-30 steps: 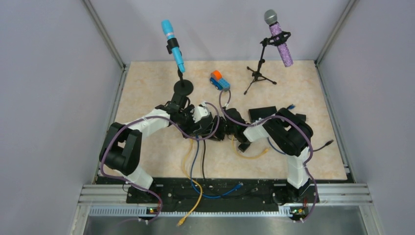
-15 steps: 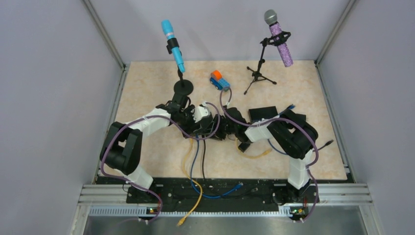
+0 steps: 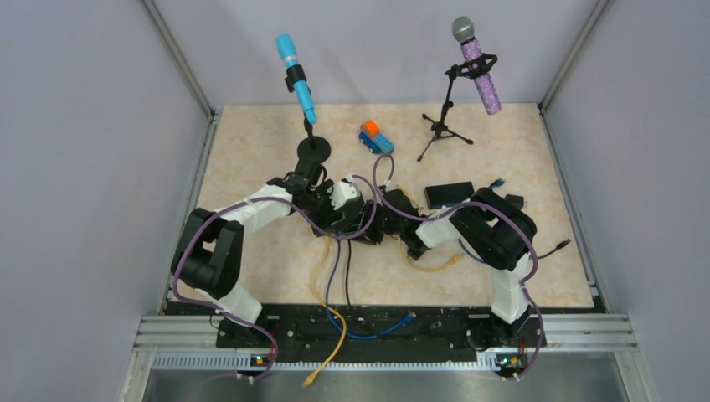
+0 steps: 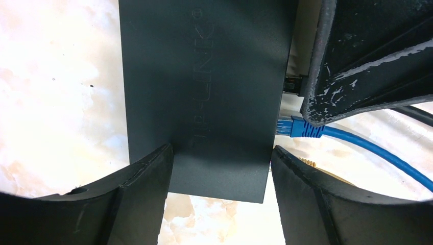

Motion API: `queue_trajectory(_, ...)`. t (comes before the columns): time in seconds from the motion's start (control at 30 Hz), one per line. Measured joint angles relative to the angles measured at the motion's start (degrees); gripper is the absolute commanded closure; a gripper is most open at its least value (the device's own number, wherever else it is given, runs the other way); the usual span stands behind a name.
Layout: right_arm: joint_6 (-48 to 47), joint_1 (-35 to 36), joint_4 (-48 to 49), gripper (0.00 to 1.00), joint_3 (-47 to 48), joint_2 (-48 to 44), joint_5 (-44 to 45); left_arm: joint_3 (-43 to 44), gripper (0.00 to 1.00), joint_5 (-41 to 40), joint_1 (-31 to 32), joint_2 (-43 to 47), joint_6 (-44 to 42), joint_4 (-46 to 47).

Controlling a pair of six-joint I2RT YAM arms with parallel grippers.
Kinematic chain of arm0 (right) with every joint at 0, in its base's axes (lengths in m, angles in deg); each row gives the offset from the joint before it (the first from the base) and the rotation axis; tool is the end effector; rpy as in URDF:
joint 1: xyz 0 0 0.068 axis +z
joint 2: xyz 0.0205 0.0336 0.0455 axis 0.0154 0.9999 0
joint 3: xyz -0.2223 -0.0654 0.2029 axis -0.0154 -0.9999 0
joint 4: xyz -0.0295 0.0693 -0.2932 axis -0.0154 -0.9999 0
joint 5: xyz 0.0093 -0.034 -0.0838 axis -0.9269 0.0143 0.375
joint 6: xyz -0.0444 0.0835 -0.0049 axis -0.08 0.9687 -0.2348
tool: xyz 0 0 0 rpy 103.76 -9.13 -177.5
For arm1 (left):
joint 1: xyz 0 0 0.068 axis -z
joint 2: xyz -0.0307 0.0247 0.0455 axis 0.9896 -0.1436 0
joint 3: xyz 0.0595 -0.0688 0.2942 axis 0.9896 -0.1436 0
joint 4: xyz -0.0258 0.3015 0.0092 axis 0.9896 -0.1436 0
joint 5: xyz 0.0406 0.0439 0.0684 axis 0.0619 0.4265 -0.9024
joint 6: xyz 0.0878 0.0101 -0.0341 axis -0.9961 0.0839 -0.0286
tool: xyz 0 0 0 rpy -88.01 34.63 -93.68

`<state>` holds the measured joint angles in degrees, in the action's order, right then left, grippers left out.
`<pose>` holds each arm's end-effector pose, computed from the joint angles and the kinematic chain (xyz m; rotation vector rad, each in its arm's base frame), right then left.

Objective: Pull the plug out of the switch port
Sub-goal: Pull the connector from the switch port.

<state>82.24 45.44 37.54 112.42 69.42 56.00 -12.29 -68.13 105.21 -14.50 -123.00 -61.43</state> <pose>0.2948 0.3302 0.0759 0.2928 2.4765 1.3948 0.3330 -0.1734 0.1506 1.4971 2.1360 -0.3058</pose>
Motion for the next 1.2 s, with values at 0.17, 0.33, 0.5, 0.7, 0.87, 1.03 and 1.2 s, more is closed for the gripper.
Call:
queue_trajectory(0.17,3.45,-0.11,2.38,0.61,-1.07,0.22,1.18,0.07,0.27,0.04,0.04,0.00,-0.02,-0.20)
queue_trajectory(0.33,5.20,-0.17,3.50,0.64,-1.53,0.22,3.28,0.11,0.27,0.04,0.07,0.00,-0.02,-0.26)
queue_trajectory(0.5,5.77,-0.33,3.91,0.70,-1.95,0.26,4.39,0.15,0.28,0.02,0.11,0.00,-0.09,-0.42)
queue_trajectory(0.7,6.14,-0.48,5.18,0.75,-1.95,1.14,4.26,0.17,0.28,0.07,0.11,0.00,-0.20,-0.52)
queue_trajectory(0.87,6.21,-0.72,6.14,0.81,-1.95,1.86,3.72,0.22,0.28,0.07,0.15,0.00,-0.24,-0.63)
queue_trajectory(1.03,6.14,-0.96,6.49,0.76,-1.95,2.14,2.84,0.33,0.29,0.04,0.20,-0.09,-0.24,-0.72)
queue_trajectory(1.2,6.32,-1.18,6.80,0.71,-1.95,2.14,2.51,0.48,0.29,0.07,0.22,-0.11,-0.28,-1.07)
